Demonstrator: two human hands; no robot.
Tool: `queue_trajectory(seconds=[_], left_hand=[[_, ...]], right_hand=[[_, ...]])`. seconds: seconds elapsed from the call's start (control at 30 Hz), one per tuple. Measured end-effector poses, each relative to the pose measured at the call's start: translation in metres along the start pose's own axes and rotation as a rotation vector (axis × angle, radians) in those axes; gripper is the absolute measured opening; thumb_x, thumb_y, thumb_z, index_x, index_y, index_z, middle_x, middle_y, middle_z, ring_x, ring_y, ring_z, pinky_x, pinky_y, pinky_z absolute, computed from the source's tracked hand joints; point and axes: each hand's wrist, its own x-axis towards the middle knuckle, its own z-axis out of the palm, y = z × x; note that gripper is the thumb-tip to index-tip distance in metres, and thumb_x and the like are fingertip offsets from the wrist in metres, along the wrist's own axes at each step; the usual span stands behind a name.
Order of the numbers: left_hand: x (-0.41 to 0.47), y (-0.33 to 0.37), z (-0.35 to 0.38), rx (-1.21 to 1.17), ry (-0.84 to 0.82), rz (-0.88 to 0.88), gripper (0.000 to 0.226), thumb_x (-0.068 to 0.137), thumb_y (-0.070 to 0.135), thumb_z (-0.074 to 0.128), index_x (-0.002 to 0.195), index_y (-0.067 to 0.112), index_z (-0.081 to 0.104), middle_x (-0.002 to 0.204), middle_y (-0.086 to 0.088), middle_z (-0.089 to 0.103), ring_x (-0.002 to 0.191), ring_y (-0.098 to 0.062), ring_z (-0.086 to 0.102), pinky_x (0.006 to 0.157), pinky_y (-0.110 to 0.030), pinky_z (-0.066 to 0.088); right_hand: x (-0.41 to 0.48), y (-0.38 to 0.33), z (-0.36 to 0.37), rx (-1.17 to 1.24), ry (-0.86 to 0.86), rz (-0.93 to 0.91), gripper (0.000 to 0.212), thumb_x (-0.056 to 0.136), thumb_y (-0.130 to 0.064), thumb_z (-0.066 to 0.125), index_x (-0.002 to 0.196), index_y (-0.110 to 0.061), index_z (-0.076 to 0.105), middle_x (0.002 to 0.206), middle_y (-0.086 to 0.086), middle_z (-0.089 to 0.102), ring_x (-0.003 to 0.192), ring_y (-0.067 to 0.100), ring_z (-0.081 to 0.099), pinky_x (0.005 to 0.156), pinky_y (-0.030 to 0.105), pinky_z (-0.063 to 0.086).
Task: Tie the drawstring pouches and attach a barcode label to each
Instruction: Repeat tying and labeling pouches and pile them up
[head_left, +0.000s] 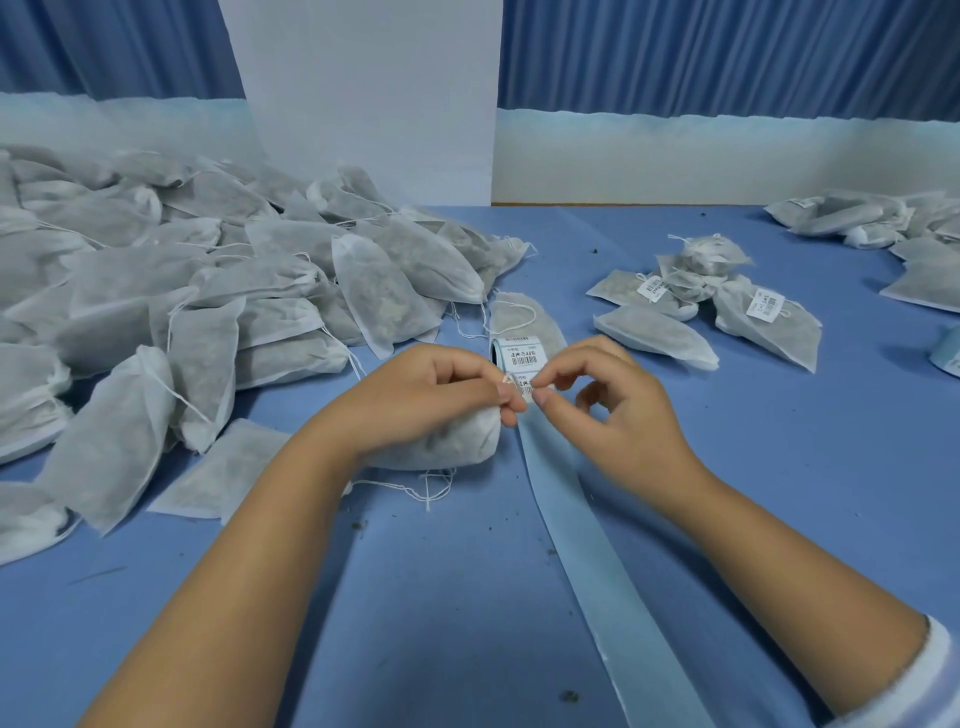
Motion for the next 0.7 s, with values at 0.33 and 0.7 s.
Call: queue_trajectory(seconds=[0.33, 0.7], left_hand=[[0.0005, -0.0012, 0.0018, -0.029, -0.018, -0.029, 0.021, 0.094, 0.017, 0.063, 0.08, 0.021, 0.078, 0.088, -0.001, 0.078, 0.089, -0.006, 0.071, 0.084, -0.014, 0.051], [0.0065, -0.0058, 0.0042, 0.084, 0.179, 0.019, 0.005, 0.082, 0.024, 0.079, 0.077, 0.023, 0.078, 0.101, 0.013, 0.074, 0.099, -0.032, 0.066, 0.097, -0.044, 0.049]], right_hand=[[-0.0016, 0.0017, 0.0047, 0.224, -0.16, 0.126, 0.006, 0.084, -0.005, 0.073, 0.087, -0.011, 0.073, 0.083, -0.002, 0.066, 0.073, 0.013, 0.057, 0.059, 0.03, 0.041], [-0.0001, 0.0002, 0.0044, 0.166, -0.156, 0.215, 0.011, 0.08, -0.008, 0.058, 0.075, -0.018, 0.058, 0.07, -0.016, 0.054, 0.065, 0.014, 0.045, 0.061, 0.034, 0.042]])
